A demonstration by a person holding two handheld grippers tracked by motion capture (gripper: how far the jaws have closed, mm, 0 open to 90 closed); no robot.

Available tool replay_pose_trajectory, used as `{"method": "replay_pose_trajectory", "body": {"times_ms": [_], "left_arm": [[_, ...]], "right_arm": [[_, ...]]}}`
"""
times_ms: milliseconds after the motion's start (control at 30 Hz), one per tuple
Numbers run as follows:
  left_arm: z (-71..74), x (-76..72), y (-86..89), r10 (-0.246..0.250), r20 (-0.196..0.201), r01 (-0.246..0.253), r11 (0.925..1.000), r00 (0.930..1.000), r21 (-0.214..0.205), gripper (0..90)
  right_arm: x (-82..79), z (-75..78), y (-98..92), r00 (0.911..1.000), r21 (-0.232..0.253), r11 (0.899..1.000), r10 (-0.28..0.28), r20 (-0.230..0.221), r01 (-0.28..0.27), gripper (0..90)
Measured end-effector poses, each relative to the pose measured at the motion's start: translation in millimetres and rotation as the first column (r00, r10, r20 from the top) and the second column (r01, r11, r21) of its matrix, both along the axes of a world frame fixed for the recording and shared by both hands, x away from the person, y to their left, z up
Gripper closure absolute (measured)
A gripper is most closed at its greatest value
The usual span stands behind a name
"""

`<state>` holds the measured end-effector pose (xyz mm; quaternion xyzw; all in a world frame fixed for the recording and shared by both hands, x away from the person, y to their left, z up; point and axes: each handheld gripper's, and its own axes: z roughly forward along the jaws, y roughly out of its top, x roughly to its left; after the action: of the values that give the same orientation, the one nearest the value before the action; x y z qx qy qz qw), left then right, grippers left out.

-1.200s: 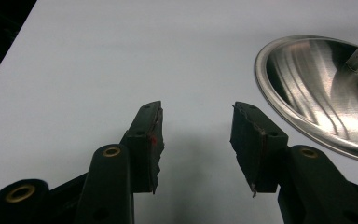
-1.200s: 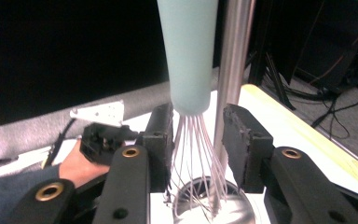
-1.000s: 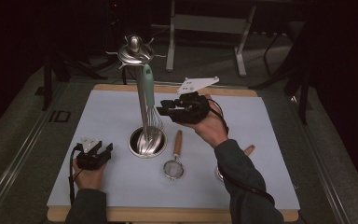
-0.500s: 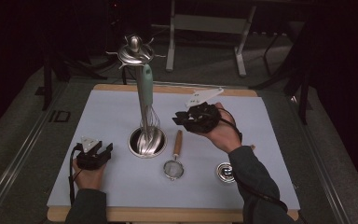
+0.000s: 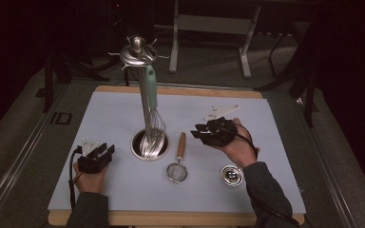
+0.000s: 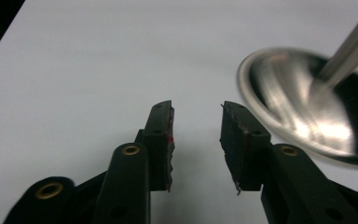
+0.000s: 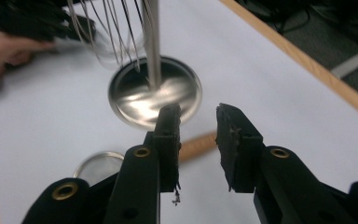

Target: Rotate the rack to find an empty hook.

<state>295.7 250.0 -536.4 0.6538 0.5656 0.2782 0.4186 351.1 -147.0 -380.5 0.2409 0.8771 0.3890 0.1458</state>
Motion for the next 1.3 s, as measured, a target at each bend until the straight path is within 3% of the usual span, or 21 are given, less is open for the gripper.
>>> {"method": "replay_pose_trajectory", "body": {"times_ms": [133, 367, 433, 533, 600, 767, 900, 967, 1067, 1133, 1300], "left_arm": [[10.8, -5.5, 1.8, -0.008, 0.055, 0.011, 0.9977, 0.9984, -0.067, 68.2], [37.9, -10.1, -2.2, -0.056, 0.135, 0.065, 0.9962, 0.9892, -0.058, 68.7], [47.6, -12.1, -4.2, -0.067, 0.165, 0.079, 0.9945, 0.9841, -0.069, 70.2], [63.0, -14.5, -8.5, -0.064, 0.213, 0.078, 0.9954, 0.9750, -0.056, 74.9], [73.2, -14.9, -10.6, -0.067, 0.236, 0.083, 0.9949, 0.9694, -0.058, 78.2], [96.9, -16.6, -15.0, -0.082, 0.299, 0.120, 0.9863, 0.9506, -0.113, 87.3], [112.5, -18.2, -22.5, -0.097, 0.349, 0.156, 0.9770, 0.9320, -0.145, 89.8], [119.7, -19.5, -26.8, -0.108, 0.368, 0.172, 0.9743, 0.9234, -0.146, 89.8], [129.4, -21.2, -31.7, -0.119, 0.402, 0.193, 0.9701, 0.9080, -0.147, 89.8], [135.5, -21.7, -34.7, -0.121, 0.423, 0.202, 0.9679, 0.8977, -0.150, 89.8], [151.4, -21.3, -40.8, -0.126, 0.481, 0.221, 0.9642, 0.8674, -0.146, 89.8]], "right_arm": [[-1.2, -15.2, -15.6, 0.9981, -0.001, 0.998, -0.059, -0.015, 0.059, 68.1], [-13.0, -49.2, -41.4, 0.9885, -0.005, 0.989, -0.145, -0.045, 0.145, 65.8], [-17.4, -57.7, -46.7, 0.9831, -0.003, 0.985, -0.173, -0.060, 0.173, 65.6], [-24.5, -70.3, -55.2, 0.9753, 0.020, 0.976, -0.215, -0.049, 0.217, 64.7], [-28.4, -77.4, -58.4, 0.9650, 0.025, 0.966, -0.257, -0.051, 0.259, 64.1], [-38.4, -94.1, -63.4, 0.9522, 0.055, 0.951, -0.302, -0.047, 0.304, 64.6], [-38.4, -100.2, -65.7, 0.9397, 0.028, 0.940, -0.339, -0.042, 0.341, 65.8], [-39.0, -102.9, -68.5, 0.9394, 0.053, 0.939, -0.338, -0.059, 0.341, 68.3], [-38.9, -108.3, -70.8, 0.9351, 0.041, 0.936, -0.346, -0.075, 0.350, 69.7], [-38.8, -110.5, -71.9, 0.9367, 0.045, 0.938, -0.339, -0.086, 0.344, 70.1], [-39.9, -111.1, -70.6, 0.9328, 0.027, 0.934, -0.354, -0.066, 0.357, 69.6]]}}
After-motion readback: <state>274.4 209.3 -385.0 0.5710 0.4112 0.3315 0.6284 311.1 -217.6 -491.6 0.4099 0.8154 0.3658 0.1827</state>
